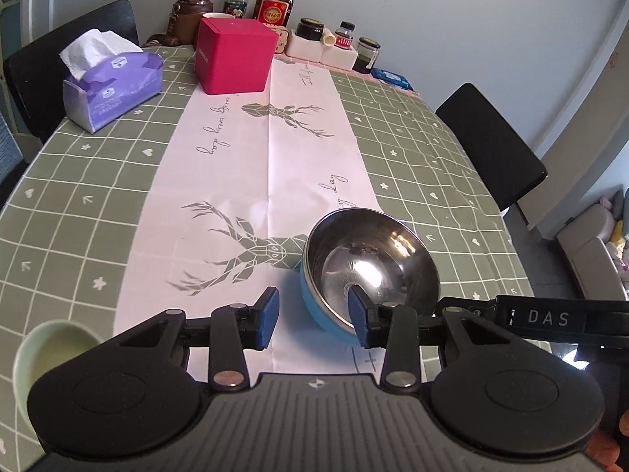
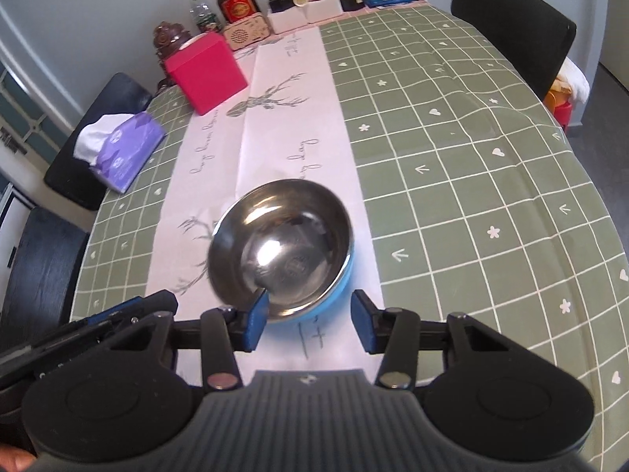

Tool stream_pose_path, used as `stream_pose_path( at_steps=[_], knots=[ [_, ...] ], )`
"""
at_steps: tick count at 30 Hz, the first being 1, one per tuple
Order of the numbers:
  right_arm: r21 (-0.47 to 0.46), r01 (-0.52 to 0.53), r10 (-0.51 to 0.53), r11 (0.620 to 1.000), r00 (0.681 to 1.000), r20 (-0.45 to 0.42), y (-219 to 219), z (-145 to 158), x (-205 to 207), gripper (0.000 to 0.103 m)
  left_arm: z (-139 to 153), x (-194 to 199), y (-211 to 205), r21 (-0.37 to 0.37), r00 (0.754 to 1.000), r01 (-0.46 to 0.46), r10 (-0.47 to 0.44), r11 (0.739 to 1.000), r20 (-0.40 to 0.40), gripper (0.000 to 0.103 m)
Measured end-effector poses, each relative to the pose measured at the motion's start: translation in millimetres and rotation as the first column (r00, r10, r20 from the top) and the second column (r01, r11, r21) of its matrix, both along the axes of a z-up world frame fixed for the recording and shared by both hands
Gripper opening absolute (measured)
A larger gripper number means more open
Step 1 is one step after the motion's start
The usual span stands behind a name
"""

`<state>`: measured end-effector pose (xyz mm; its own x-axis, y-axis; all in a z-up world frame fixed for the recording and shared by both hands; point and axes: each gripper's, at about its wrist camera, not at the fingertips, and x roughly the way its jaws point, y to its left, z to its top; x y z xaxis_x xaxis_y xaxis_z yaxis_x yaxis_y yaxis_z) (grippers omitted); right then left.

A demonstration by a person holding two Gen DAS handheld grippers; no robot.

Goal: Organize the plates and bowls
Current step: 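Move both grippers to the blue bowl and pinch its rim, then lift the blue bowl with both grippers and carry it toward the orange bowl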

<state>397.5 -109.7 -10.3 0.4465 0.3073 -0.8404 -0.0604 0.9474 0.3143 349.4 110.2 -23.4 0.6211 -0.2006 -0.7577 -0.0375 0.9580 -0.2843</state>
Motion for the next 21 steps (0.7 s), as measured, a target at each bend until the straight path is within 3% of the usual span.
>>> stream_pose_path(
  at_steps=[10,15,19,21],
  knots=[
    [0.035,0.036,-0.034,0.999,0.998,-0.057,-3,-33,33,0.029,-34,35,-15,0.021,0.998,-0.019,0.020,1.000,-0.054,0.038],
    [0.018,0.033,-0.032,0.999,0.998,-0.059,2,-41,37,0.024,-46,42,-11,0.009,0.996,-0.030,0.030,1.000,-0.086,0.026],
    [0.009,0.037,-0.036,0.999,0.997,-0.064,4,-44,39,0.013,-46,42,-11,0.000,0.996,-0.035,0.035,0.999,-0.088,0.021],
    [0.001,0.037,-0.036,0.999,0.998,-0.060,5,-45,39,0.012,-45,43,-12,0.009,0.995,-0.033,0.034,0.999,-0.092,0.021]
  ],
)
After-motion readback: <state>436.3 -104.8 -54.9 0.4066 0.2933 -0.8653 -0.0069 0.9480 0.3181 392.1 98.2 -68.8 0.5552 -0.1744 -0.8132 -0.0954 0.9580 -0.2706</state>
